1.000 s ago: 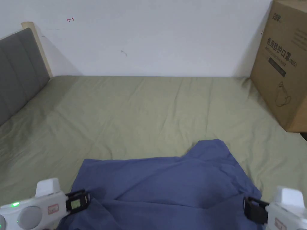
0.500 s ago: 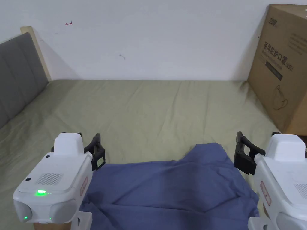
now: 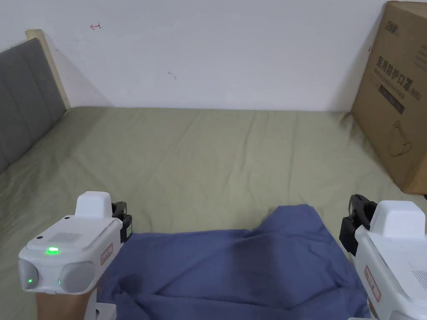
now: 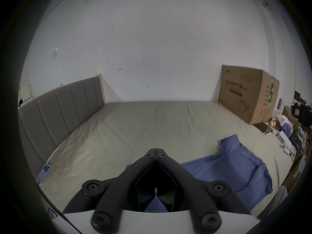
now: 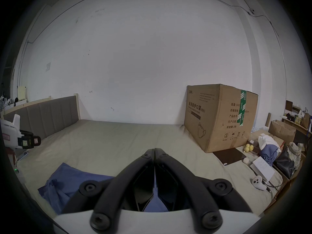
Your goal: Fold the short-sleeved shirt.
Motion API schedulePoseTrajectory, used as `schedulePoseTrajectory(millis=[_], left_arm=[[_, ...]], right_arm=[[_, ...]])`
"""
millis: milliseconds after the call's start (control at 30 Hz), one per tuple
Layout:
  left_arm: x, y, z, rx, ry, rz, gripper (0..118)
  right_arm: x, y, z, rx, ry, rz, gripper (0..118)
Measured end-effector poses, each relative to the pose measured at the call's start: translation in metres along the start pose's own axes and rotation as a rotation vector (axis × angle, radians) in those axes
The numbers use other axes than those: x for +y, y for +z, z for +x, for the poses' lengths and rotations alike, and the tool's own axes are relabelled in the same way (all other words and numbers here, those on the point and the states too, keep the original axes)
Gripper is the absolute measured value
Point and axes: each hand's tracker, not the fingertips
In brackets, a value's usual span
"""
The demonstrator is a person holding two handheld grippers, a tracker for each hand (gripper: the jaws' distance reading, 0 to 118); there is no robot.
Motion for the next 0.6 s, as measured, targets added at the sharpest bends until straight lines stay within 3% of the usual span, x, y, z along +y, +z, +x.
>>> schedulePoseTrajectory(millis=[333,367,433,500,600], left_arm=[[-0.001,-0.147,-0.05,0.035,0.036,-0.305,0],[-0.005,-0.162,-0.054,0.024,0.052,-0.343,4],[-0.017,-0.199,-0.071,0.049,0.119,-0.451,42],[-0.027,-0.22,-0.079,0.067,0.184,-0.515,93],[-0.041,-0.229,-0.077,0.08,0.15,-0.537,97]], right_arm=[[-0.008,-0.062,0.001,-0.006,0.011,-0.072,0],[-0.01,-0.068,0.001,-0.01,0.012,-0.083,0],[-0.015,-0.078,0.002,-0.016,0.012,-0.104,0],[-0.02,-0.086,0.003,-0.025,0.015,-0.12,0],[-0.029,-0.099,0.005,-0.037,0.023,-0.15,0]])
